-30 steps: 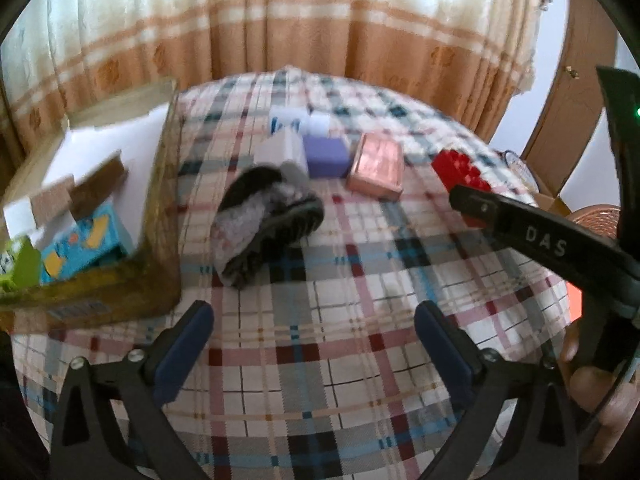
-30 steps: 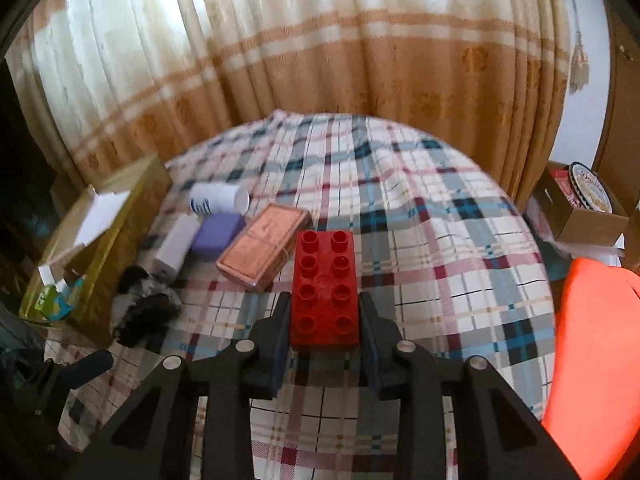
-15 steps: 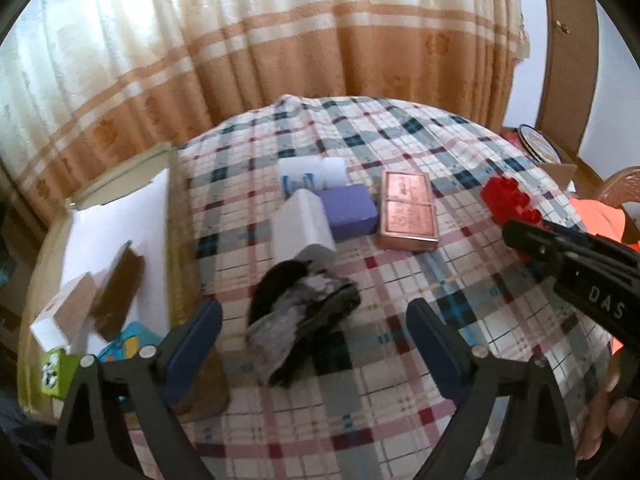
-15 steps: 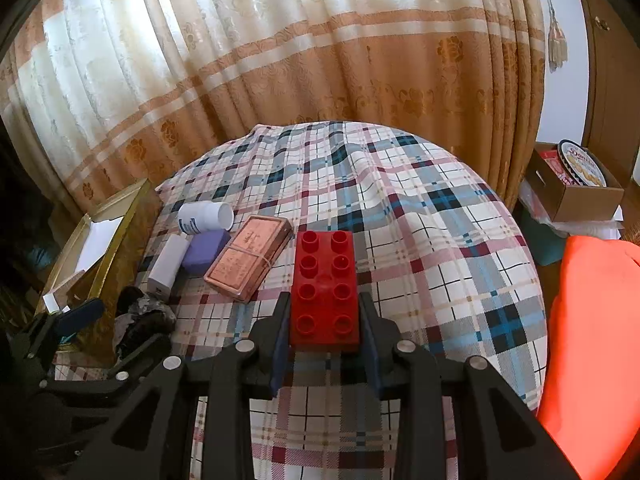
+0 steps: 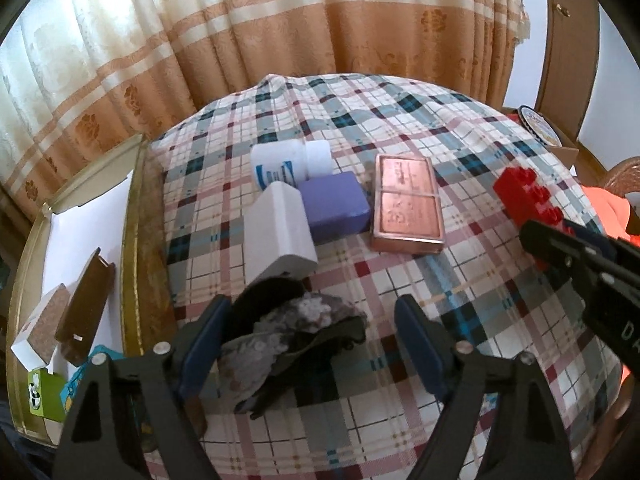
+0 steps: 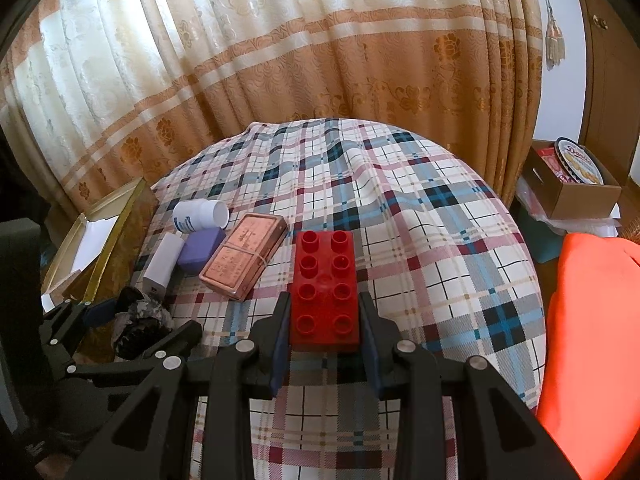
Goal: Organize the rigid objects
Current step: 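Lift the red brick with the right gripper while the left grasps the black cloth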
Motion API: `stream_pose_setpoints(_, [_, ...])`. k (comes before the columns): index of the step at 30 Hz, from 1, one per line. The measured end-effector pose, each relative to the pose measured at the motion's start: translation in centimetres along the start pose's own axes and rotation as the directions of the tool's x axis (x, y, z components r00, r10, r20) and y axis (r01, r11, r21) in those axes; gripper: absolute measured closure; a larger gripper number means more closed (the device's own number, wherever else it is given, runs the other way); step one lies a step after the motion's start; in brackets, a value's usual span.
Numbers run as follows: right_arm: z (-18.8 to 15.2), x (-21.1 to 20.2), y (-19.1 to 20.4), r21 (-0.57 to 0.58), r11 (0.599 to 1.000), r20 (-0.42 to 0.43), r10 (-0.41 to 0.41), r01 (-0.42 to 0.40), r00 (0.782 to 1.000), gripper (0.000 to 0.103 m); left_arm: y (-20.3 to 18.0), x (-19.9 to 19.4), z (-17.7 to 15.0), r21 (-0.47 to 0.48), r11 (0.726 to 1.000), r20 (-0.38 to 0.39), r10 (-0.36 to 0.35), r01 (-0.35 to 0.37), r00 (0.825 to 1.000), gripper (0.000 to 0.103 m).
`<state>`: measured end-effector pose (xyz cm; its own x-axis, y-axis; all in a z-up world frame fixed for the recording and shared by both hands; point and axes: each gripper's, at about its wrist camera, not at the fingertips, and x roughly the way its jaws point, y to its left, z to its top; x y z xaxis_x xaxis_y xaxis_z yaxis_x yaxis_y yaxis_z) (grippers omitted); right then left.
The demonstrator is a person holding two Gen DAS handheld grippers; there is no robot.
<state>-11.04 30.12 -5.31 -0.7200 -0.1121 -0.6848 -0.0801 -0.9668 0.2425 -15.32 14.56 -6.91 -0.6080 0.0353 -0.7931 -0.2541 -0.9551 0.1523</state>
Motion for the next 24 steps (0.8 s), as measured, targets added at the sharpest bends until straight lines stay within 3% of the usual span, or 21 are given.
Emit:
stream_pose_setpoints(5, [0.0, 0.0, 0.0, 0.001, 1.000, 0.000, -0.005, 0.005, 1.000, 0.069, -0.1, -0.4, -0.3, 0.022, 0.999, 0.020, 0.031, -0.032, 0.999, 0.040])
stream_pose_setpoints(11, [0.0, -0.1, -0.1, 0.006, 1.000, 0.001, -0.015, 0.015, 1.000, 0.069, 0.3, -0.8, -0.5, 0.004, 1.000, 0.028, -0.009, 0.009, 1.000, 0.040])
stream_pose_setpoints(19, [0.0, -0.1, -0.1, 0.007, 1.000, 0.001, -0.015, 0.015, 1.000, 0.069, -3.3, -2.4, -1.2, 0.128, 0.990, 0.096, 0.053, -0.065, 0.994, 0.040])
stream_pose_setpoints(24, [0.0, -0.1, -0.1, 0.011, 1.000, -0.001, -0.018, 0.018, 1.000, 0.069, -3.9, -3.8, -1.4, 0.134, 0.988, 0.147, 0.057, -0.077, 0.987, 0.040])
